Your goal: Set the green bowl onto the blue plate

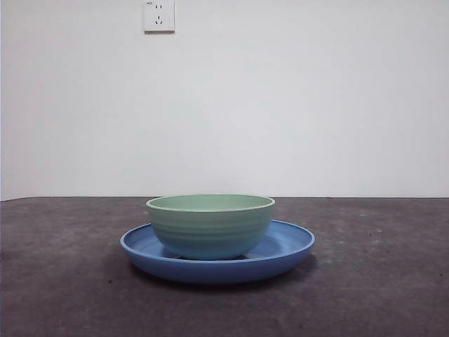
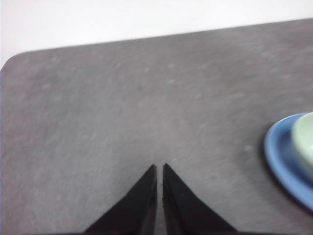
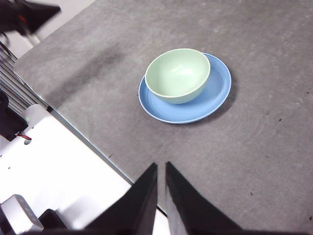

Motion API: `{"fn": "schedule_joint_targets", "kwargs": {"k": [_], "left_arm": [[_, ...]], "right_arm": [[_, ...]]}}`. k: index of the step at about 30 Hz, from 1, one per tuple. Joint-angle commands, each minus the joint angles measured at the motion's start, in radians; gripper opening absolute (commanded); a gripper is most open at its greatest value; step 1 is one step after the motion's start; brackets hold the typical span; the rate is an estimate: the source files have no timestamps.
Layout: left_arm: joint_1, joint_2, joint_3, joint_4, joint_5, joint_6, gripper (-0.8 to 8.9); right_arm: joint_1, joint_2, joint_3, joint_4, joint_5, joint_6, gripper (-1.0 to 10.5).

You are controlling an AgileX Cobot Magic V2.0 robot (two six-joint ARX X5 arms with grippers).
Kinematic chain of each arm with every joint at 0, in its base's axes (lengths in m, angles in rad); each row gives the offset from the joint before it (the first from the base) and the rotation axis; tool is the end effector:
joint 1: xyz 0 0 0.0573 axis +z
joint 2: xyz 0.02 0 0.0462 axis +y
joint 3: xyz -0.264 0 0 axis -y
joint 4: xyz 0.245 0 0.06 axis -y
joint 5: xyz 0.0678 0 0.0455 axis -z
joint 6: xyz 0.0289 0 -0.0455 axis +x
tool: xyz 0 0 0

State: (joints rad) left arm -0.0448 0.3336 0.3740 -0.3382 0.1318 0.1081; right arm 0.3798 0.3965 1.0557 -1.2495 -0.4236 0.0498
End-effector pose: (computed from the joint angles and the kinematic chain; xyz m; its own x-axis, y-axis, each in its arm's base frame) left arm 0.1049 -0.0085 0.2315 0.9409 -0.1737 -0.2909 0.2005 0.9775 0.0648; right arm 0.0064 0.0153 0.3505 0.5510 0.6625 -0.5074 -0.6286 0.7294 0.2699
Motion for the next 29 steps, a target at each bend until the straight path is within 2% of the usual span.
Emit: {"fn": "schedule_joint_targets", "kwargs": {"k": [1, 6, 12, 19, 24, 29], "left_arm": [[0.004, -0.039, -0.112, 0.109, -0.005, 0.01, 0.19], [0.005, -0.12, -0.266, 0.235, -0.013, -0.05, 0.19], [-0.004, -0.193, -0.339, 0.256, -0.121, -0.172, 0.19], [-0.013, -0.272, -0.362, 0.256, -0.141, -0.17, 0.19], [-0.011, -0.33, -0.363, 0.164, -0.141, -0.108, 0.19], [0.001, -0.331, -0.363, 0.144, -0.141, -0.09, 0.19]], "right_arm": [[0.004, 0.005, 0.006, 0.008, -0.002, -0.003, 0.2], [0.004, 0.005, 0.006, 0.008, -0.002, -0.003, 0.2], [0.004, 0.005, 0.006, 0.008, -0.002, -0.003, 0.2], [0.004, 0.005, 0.006, 0.008, -0.002, -0.003, 0.2], [0.004, 0.005, 0.006, 0.008, -0.002, -0.003, 0.2], [0.004, 0.005, 0.006, 0.008, -0.002, -0.003, 0.2]]}}
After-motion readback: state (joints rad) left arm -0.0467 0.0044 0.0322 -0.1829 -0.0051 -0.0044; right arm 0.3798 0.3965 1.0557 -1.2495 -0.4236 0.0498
